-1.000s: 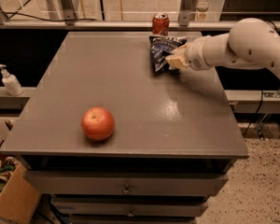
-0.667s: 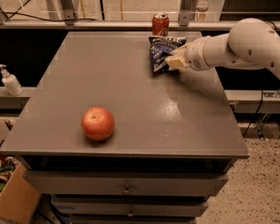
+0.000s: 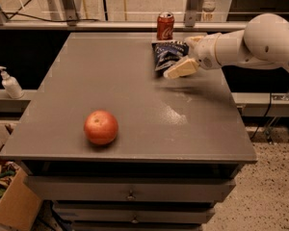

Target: Move blue chip bag near coke can

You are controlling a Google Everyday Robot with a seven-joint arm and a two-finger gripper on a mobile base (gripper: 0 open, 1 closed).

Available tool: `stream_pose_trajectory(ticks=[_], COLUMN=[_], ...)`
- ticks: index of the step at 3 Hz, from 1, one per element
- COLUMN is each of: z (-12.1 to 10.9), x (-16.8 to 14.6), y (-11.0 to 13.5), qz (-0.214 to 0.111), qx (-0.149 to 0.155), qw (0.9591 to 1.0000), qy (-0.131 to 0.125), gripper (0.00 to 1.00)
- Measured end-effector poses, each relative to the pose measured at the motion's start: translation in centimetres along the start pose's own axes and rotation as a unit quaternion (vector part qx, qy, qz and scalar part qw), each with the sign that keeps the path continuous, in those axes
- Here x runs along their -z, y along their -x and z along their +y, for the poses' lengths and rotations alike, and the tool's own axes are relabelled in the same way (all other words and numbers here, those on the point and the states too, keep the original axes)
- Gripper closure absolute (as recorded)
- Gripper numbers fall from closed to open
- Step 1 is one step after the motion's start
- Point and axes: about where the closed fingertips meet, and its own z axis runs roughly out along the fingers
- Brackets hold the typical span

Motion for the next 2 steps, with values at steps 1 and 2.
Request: stream_pose_trajectory(ticks=[1, 2], z=[0.4, 0.9], x=[1.8, 5.2], y=[-0.3, -2.4], qz=[-0.023, -0.036], qx=[-0.008, -0.03], qw=[0.9997, 0.9988], qy=[0.001, -0.011], gripper=[0.0, 0.0])
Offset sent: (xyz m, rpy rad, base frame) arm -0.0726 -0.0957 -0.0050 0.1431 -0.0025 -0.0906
